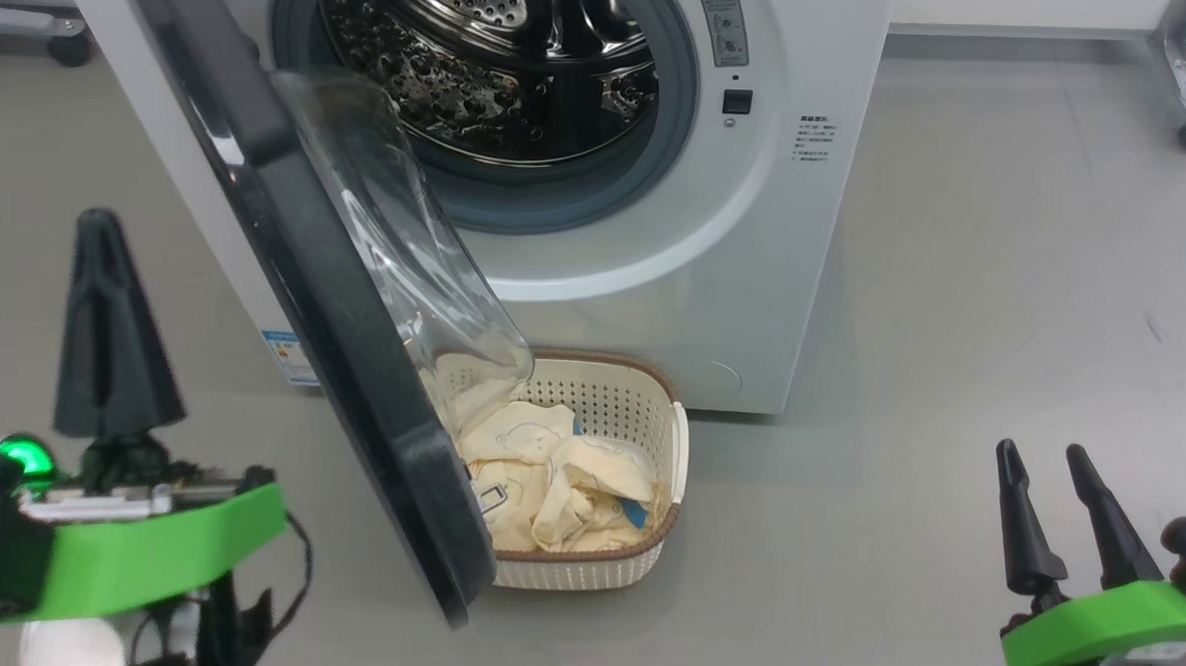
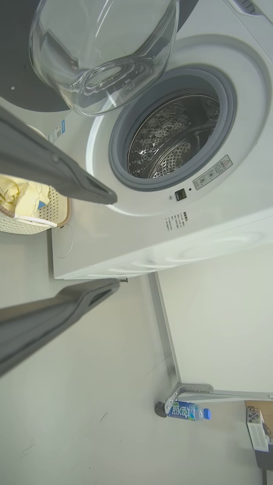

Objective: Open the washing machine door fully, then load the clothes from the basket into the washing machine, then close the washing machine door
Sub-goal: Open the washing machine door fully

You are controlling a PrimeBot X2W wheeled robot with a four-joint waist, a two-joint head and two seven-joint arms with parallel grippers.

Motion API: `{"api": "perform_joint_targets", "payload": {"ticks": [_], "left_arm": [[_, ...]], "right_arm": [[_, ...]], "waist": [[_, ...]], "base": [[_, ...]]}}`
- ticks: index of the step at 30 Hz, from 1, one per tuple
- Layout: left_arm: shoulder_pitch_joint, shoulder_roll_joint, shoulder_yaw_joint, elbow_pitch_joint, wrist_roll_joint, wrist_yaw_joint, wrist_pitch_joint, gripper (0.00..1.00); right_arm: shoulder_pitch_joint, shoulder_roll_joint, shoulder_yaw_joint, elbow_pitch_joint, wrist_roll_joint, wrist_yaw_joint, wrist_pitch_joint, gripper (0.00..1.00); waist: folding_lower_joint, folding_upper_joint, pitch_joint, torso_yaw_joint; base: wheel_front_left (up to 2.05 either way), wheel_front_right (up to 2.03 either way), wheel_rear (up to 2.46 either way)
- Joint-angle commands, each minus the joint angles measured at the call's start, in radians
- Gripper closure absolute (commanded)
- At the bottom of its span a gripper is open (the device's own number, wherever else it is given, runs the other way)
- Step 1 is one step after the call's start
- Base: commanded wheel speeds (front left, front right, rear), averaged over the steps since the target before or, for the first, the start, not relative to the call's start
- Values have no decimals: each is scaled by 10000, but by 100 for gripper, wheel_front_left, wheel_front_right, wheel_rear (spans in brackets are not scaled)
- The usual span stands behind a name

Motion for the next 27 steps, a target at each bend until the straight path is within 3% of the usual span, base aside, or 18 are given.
{"api": "perform_joint_targets", "payload": {"ticks": [1, 4, 8, 9, 15, 20, 27], "left_arm": [[-748, 10, -468, -845, 243, 54, 519, 100], [-1037, -139, -1875, -1471, 146, 68, 1142, 100], [-965, -219, -3811, -1781, -528, 538, 1626, 100], [-965, -219, -3811, -1781, -528, 538, 1626, 100], [-393, -228, -6031, -1145, -1270, 1530, 2049, 100], [143, -229, -6533, -136, -1378, 1920, 2357, 100], [797, -146, -6478, 929, -1490, 2282, 2230, 100]], "right_arm": [[-69, -110, 181, -290, -64, -27, -93, 0], [-69, -90, 204, -269, -63, -27, -93, 0], [-133, -71, 289, -261, -67, -27, -93, 0], [-133, -71, 289, -261, -67, -27, -93, 0], [-226, -74, 352, -223, -47, -27, -93, 0], [-251, -75, 323, -185, -31, -27, -93, 0], [-311, -61, 370, -155, -13, -27, -93, 0]], "waist": [[0, 0, -64, 155], [0, 0, -100, 286], [0, 0, -98, 415], [0, 0, -98, 415], [0, 0, -46, 534], [0, 0, 31, 658], [0, 0, 127, 771]], "base": [[0, 0, 0], [0, 0, 0], [0, 0, 0], [0, 0, 0], [0, 0, 0], [0, 0, 0], [0, 0, 0]]}}
